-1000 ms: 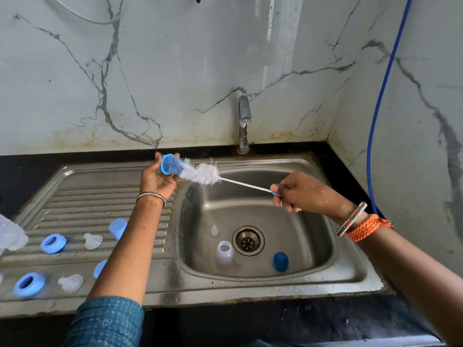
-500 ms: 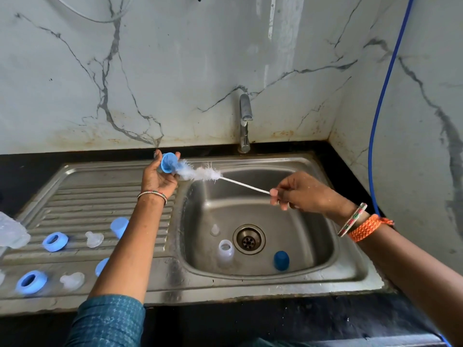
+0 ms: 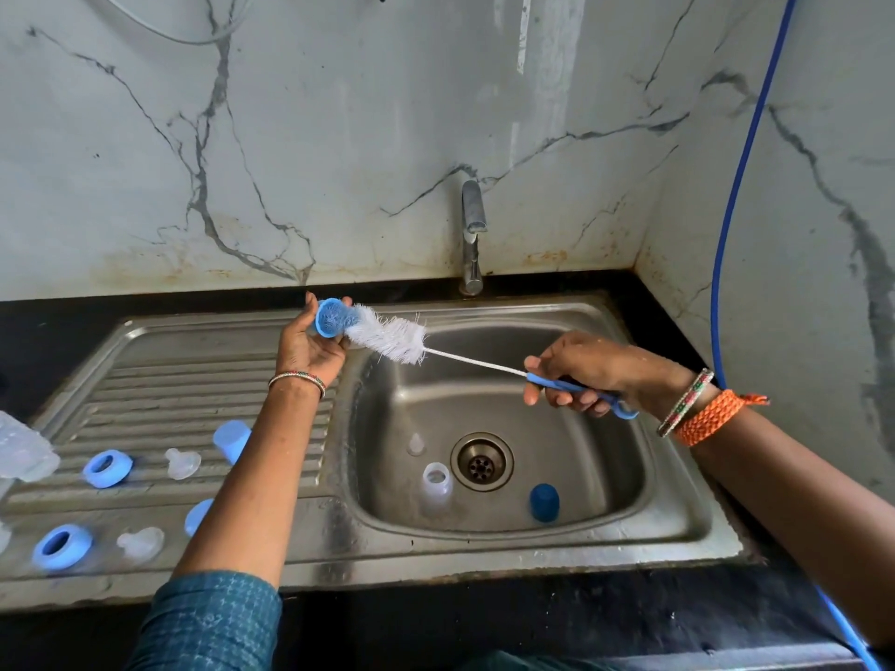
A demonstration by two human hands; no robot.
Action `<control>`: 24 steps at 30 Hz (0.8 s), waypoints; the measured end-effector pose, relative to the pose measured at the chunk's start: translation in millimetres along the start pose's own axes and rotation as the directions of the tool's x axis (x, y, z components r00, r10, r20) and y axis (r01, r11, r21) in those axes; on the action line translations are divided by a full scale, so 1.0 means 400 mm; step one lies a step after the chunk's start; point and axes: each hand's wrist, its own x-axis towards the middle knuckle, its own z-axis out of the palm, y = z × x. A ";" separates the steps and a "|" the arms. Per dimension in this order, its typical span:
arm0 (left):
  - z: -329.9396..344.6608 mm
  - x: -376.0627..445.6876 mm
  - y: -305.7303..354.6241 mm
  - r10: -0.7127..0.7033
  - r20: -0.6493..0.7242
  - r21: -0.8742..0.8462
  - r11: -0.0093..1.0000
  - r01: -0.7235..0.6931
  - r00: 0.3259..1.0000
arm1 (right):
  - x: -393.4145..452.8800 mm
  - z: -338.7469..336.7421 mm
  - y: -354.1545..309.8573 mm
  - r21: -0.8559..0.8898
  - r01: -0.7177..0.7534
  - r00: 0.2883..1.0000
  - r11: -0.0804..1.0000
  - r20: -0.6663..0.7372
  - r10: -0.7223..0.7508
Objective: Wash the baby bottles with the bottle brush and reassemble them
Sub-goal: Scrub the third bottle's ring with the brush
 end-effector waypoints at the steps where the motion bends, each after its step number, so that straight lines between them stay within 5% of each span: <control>1: -0.004 0.008 -0.003 0.008 -0.024 -0.012 1.000 -0.008 1.000 | 0.000 0.000 0.001 -0.041 0.039 0.999 0.998 -0.027 -0.040; 4: -0.006 0.013 0.001 0.010 -0.054 -0.057 0.998 -0.013 0.998 | -0.005 0.005 0.004 -0.463 0.083 0.946 0.882 -0.243 -0.217; 6: -0.009 0.021 0.002 0.010 -0.060 -0.039 0.999 -0.012 0.998 | -0.004 0.017 0.012 -0.667 -0.018 0.835 0.745 -0.420 -0.356; 8: -0.002 0.017 0.002 0.014 -0.036 -0.017 1.000 -0.014 0.999 | -0.006 0.025 0.006 -0.666 -0.040 0.723 0.745 -0.533 -0.438; 9: -0.001 0.014 0.000 0.017 -0.027 -0.018 1.000 -0.017 0.999 | -0.006 0.019 0.003 -0.643 -0.040 0.725 0.765 -0.546 -0.420; 12: 0.013 -0.007 0.001 0.007 -0.002 -0.060 0.998 -0.007 1.000 | -0.004 -0.006 -0.007 -0.428 0.038 0.939 0.903 -0.294 -0.179; 14: 0.014 -0.009 0.002 0.008 0.010 -0.047 0.999 -0.008 1.000 | -0.006 0.001 -0.011 -0.340 0.039 0.974 0.940 -0.195 -0.111; 16: 0.009 -0.007 0.006 0.001 0.035 -0.047 0.999 0.001 0.999 | 0.000 0.010 0.001 -0.512 -0.030 0.920 0.858 -0.350 -0.177; 18: 0.004 -0.003 0.013 -0.007 0.040 -0.049 0.999 0.008 0.999 | 0.005 0.021 0.012 -0.706 -0.118 0.721 0.699 -0.545 -0.428; 21: 0.003 0.001 0.018 0.002 0.052 -0.021 1.000 -0.001 0.999 | 0.005 0.028 0.013 -0.777 -0.058 0.494 0.626 -0.567 -0.659; 23: 0.002 0.001 0.017 -0.006 0.066 -0.022 1.000 0.008 0.998 | 0.003 0.027 0.005 -0.753 -0.046 0.537 0.656 -0.573 -0.619; 24: 0.001 0.004 0.016 -0.011 0.086 -0.042 0.999 0.014 0.996 | 0.003 0.025 0.000 -0.704 -0.039 0.640 0.710 -0.563 -0.523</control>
